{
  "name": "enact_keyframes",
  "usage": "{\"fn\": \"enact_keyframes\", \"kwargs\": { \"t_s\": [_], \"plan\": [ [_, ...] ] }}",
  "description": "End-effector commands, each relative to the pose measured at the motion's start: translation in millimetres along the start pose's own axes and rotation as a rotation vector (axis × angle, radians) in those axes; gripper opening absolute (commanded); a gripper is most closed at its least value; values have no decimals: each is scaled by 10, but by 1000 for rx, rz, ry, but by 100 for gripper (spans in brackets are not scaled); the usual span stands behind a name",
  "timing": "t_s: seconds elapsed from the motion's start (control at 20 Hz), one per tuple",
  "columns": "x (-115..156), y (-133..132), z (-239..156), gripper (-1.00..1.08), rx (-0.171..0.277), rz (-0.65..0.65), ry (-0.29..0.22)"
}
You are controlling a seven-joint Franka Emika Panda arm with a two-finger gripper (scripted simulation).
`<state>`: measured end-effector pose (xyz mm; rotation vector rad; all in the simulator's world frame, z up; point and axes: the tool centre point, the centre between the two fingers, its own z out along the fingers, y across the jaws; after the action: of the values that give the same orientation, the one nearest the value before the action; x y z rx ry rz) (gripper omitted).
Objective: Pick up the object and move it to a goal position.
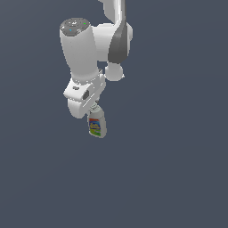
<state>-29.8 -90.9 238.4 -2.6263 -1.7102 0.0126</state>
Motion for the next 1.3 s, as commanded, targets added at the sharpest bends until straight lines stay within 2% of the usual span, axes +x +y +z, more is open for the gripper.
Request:
{"fn": "enact_keyframes", "kwargs": {
  "t_s": [0.0,0.3,0.9,1.25],
  "plan": [
    [-61,46,-170,-100,-13,1,4],
    [-302,117,-576,-100,-12,1,4],
    [-937,335,-1650,-100,-11,1,4],
    [-1177,439,-2064,-100,-11,1,3]
  ]
}}
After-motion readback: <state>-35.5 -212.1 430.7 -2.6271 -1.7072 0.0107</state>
